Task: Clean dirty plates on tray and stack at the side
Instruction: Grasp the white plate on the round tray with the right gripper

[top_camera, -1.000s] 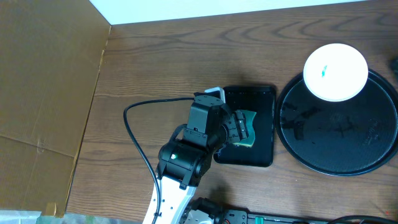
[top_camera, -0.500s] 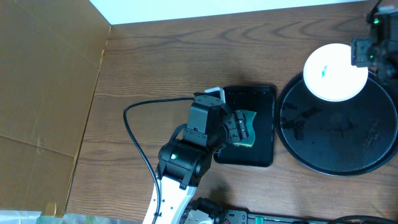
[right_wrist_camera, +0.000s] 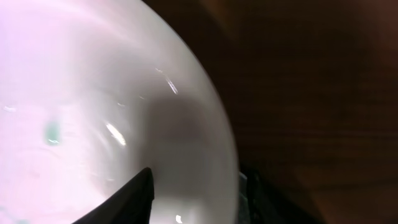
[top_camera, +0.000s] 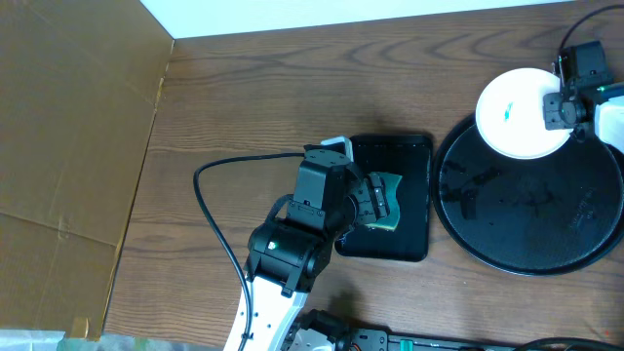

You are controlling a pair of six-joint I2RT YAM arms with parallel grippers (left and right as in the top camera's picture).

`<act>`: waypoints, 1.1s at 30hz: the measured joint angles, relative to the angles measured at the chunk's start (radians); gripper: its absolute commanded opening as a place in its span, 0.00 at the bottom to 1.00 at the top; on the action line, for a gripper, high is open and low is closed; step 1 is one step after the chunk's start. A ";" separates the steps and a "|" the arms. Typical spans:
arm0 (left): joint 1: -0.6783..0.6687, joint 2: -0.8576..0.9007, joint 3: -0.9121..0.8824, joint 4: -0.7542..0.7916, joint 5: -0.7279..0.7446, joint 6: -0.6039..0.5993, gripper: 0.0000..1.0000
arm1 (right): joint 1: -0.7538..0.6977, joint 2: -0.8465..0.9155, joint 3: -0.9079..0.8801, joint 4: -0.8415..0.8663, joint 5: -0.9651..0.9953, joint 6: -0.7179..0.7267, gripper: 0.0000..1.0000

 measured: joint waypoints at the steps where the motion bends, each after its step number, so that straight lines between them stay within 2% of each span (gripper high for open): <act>1: 0.000 0.000 0.000 0.000 0.000 0.000 0.80 | -0.004 0.000 0.000 -0.008 0.002 0.000 0.43; 5: 0.000 0.000 0.000 0.000 0.000 0.000 0.80 | -0.025 0.000 0.000 -0.043 0.008 0.008 0.44; 6: 0.000 0.000 0.000 0.000 0.000 0.000 0.80 | -0.031 0.000 0.000 -0.049 0.008 0.014 0.39; 10: 0.000 0.000 0.000 0.000 0.000 0.000 0.80 | -0.048 0.000 0.000 -0.056 -0.012 0.037 0.01; 18: 0.000 0.000 0.000 0.000 0.000 0.000 0.80 | -0.060 -0.020 0.003 -0.113 -0.100 0.063 0.01; 24: 0.000 0.000 0.000 0.000 0.000 0.000 0.80 | -0.053 -0.130 -0.001 -0.298 -0.162 0.063 0.01; 30: 0.000 0.000 0.000 0.000 0.000 0.000 0.80 | -0.013 -0.264 -0.001 -0.508 -0.188 -0.005 0.01; 33: 0.000 0.000 0.000 0.000 0.000 0.000 0.80 | 0.025 -0.261 -0.019 -0.532 -0.195 -0.051 0.01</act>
